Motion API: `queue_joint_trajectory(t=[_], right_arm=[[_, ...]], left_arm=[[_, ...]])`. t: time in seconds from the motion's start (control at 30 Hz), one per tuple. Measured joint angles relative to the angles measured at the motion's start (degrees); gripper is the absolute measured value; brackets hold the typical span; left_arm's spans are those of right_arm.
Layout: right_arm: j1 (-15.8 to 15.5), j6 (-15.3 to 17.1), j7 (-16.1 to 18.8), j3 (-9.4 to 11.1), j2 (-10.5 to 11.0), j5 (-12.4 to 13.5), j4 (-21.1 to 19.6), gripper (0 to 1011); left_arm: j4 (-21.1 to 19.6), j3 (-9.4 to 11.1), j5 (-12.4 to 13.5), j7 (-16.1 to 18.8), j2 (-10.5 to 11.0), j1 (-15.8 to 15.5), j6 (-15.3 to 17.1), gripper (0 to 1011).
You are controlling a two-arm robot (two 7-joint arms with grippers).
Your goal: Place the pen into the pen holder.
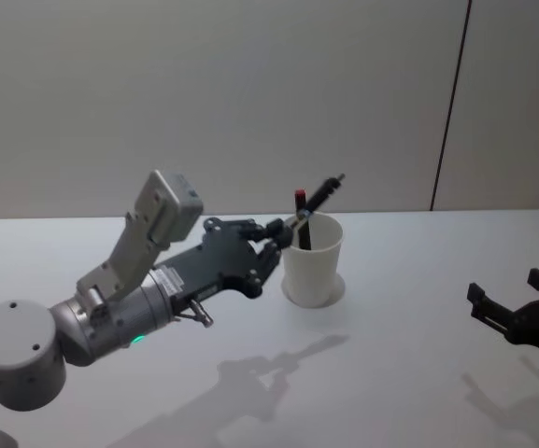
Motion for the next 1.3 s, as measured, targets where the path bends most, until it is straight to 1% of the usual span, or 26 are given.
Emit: queue_joint_trajectory(t=[0.23, 0.53, 0.97, 1.3], right_arm=[[0.00, 0.00, 0.00, 0.00, 0.00, 0.00, 0.00, 1002], [0.00, 0.00, 0.00, 0.00, 0.00, 0.00, 0.00, 1002], [0.00, 0.00, 0.00, 0.00, 0.00, 0.00, 0.00, 1001], [0.00, 0.00, 0.00, 0.00, 0.00, 0.00, 0.00, 1002]], left_arm=[[0.86, 0.98, -0.08, -2.40, -0.68, -0.79, -0.68, 135], [1.89, 2.31, 0.00, -4.35, -1.64, -1.73, -1.07, 135], [2.70, 4.05, -0.04, -5.21, -2.90, -2.52, -1.15, 136], [2.94, 4.88, -0.28, -5.30, -3.43, -2.77, -1.09, 136]])
